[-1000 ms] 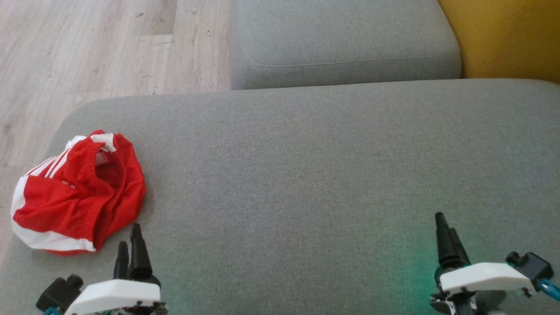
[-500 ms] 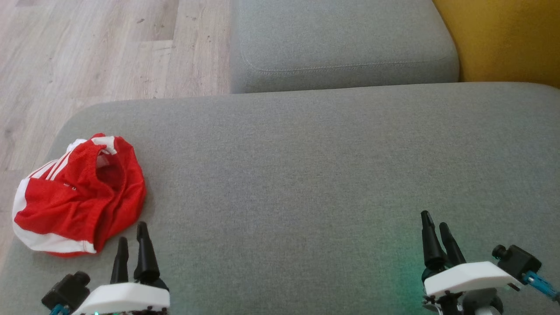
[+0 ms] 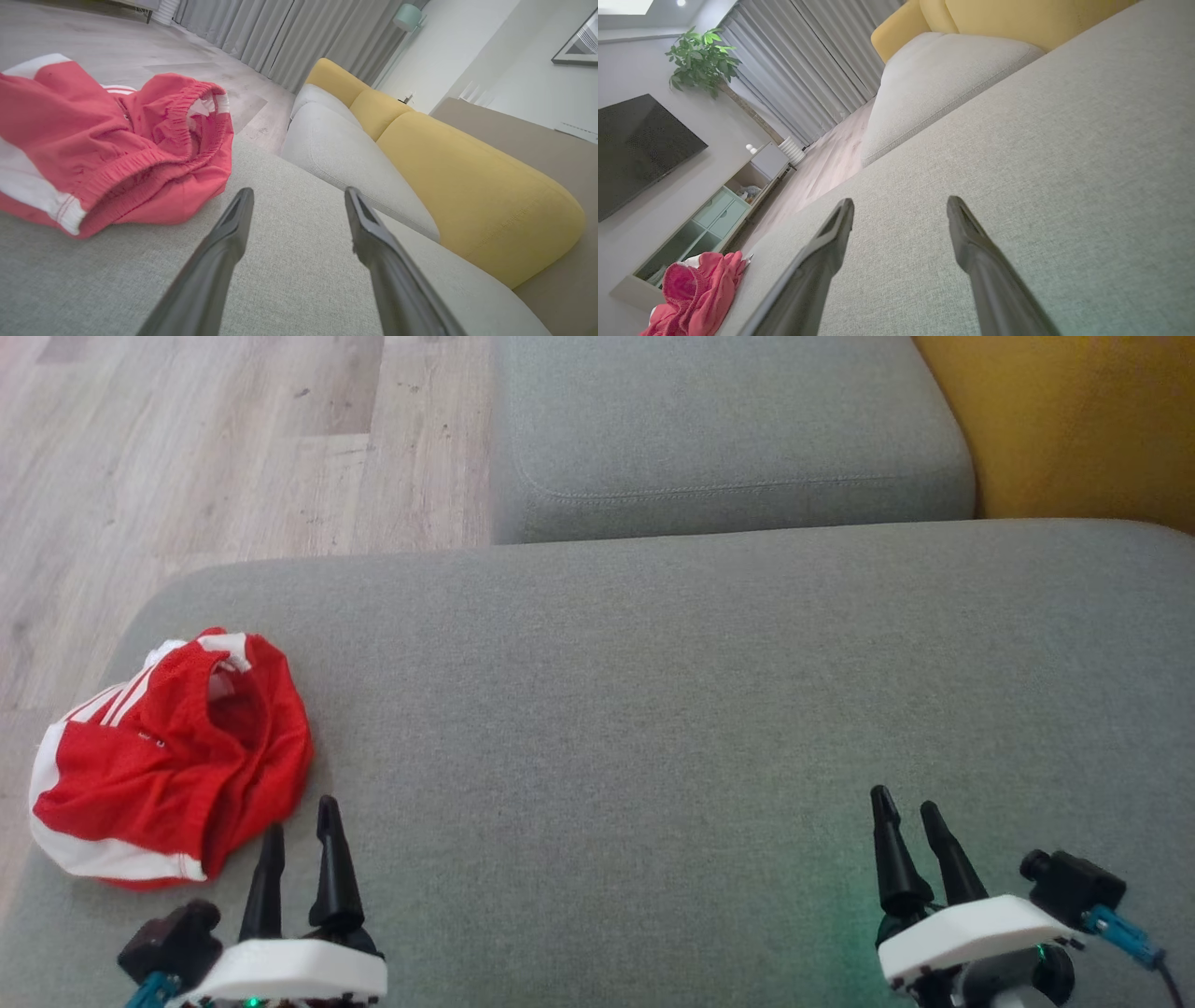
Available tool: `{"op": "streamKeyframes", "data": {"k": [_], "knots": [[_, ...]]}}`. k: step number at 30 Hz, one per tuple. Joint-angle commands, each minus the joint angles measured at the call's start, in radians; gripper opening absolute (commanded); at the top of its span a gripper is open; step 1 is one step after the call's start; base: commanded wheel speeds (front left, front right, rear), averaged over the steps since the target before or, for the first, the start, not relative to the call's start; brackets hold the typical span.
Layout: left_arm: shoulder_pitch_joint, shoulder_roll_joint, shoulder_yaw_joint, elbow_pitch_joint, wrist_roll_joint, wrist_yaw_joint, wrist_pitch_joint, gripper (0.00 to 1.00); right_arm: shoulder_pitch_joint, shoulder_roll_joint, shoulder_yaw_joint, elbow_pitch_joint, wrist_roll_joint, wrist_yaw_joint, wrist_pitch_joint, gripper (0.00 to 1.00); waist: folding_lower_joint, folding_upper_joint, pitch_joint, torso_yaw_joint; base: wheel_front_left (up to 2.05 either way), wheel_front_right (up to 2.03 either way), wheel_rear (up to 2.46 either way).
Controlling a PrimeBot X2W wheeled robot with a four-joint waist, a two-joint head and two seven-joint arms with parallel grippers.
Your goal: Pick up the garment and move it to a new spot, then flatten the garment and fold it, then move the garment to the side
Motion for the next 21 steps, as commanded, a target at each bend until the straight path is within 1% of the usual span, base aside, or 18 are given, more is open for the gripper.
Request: {"op": "streamKeyframes", "data": {"k": [1, 12, 21], "knots": [[-0.024, 0.011, 0.009, -0.043, 0.033, 0.003, -0.013, 1.0, -0.044, -0.007, 0.025, -0.038, -0.033, 0.01, -0.019, 1.0, 0.0, 0.0, -0.001, -0.001, 0.0, 0.0, 0.0], [-0.019, 0.012, -0.015, -0.048, 0.175, -0.002, -0.045, 1.0, -0.038, -0.008, 0.044, -0.035, -0.165, 0.012, -0.051, 1.0, 0.0, 0.0, -0.016, 0.0, 0.0, 0.0, 0.0], [-0.012, 0.013, -0.024, -0.033, 0.286, 0.005, -0.072, 1.0, -0.033, -0.009, 0.071, -0.028, -0.278, 0.013, -0.078, 1.0, 0.0, 0.0, -0.027, -0.001, 0.0, 0.0, 0.0]]}}
